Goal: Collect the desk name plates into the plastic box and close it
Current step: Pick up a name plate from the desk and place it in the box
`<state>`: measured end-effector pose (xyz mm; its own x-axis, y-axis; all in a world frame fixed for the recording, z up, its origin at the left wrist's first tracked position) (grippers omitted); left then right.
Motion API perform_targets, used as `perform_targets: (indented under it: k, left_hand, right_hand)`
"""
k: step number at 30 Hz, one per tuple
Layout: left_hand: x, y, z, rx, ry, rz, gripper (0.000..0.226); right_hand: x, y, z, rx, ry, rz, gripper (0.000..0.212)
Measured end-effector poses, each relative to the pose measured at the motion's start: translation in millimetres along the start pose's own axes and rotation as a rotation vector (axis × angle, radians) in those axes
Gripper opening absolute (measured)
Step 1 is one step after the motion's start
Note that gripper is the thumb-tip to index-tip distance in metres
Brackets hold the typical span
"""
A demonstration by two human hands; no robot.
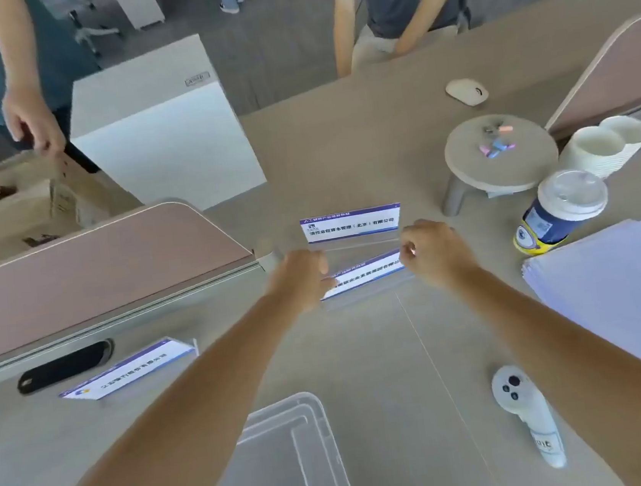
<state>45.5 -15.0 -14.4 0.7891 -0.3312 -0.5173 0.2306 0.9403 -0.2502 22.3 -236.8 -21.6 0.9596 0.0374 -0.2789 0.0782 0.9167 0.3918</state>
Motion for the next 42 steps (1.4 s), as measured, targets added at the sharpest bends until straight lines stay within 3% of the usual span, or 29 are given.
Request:
perform_targets:
  k: [2,4,7,11,20,23,28,33,35,39,42]
  left_hand:
    - [15.5,-3.2,-4.2,0.032,0.063,0.052,0.057]
    - [25.4,-7.4,-9.8,0.105,0.109,0.066,0.068]
    - [41.8,-8.8,-27.3,0.129,0.232,0.084,0.056]
    - [47.1,-16.2,-39.5,0.135,0.237,0.091,0.012]
    - [2.9,-20.9,-13.1,0.186,0.086,0.01,0.016]
    - [-30.3,-14.8,3.2,0.134,-0.001,-0.009,0.02]
    - [-101.7,4.7,19.5,-0.068,-0.167,-0.041,0.02]
    - [-166.1,24.7,19.1,-0.181,-0.319,-0.077,0.017]
    - [-189.2,36.7,15.4,-0.192,-0.326,-0.058,0.022]
    - [-234.7,60.2,13.3,-0.185,-0.22,-0.076,0.019]
    - [-266.7,92.8,4.0,-0.401,-0.071,-0.124,0.034]
  right_hand:
    - [18.1,-9.4,-4.5,-0.072,0.063,0.048,0.023]
    - [30.8,-18.1,-13.5,-0.178,0.209,0.073,0.046]
    - [42.3,-31.1,-25.6,-0.155,0.362,0.064,0.042]
    - [44.8,-34.0,-25.1,-0.127,0.314,0.081,0.02]
    - [8.1,-19.7,0.5,-0.033,0.219,0.148,0.018]
    - [-14.7,-7.5,13.9,0.246,0.125,0.148,0.028]
    - [-55.1,33.7,6.7,0.943,0.234,-0.014,0.088]
    - [-80.9,95.1,-14.4,1.248,0.381,0.041,0.1]
    - [-89.4,122.0,-11.1,1.269,0.321,0.078,0.094]
    - [-105.6,176.6,-1.9,1.209,0.201,0.177,0.039]
    - [-119.5,222.2,-1.8,1.098,0.171,0.249,0.034]
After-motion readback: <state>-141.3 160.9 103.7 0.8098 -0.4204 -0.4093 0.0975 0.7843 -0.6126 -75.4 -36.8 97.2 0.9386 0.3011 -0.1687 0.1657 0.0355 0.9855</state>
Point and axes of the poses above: each hand's wrist, its own x-axis towards the middle knuckle, its own z-axis out of the back of the hand, y = z × x, the point moved 5 cm from there along x, towards the middle knuckle, and after that the axes turned 15 degrees about y, right-handed, at the moved point
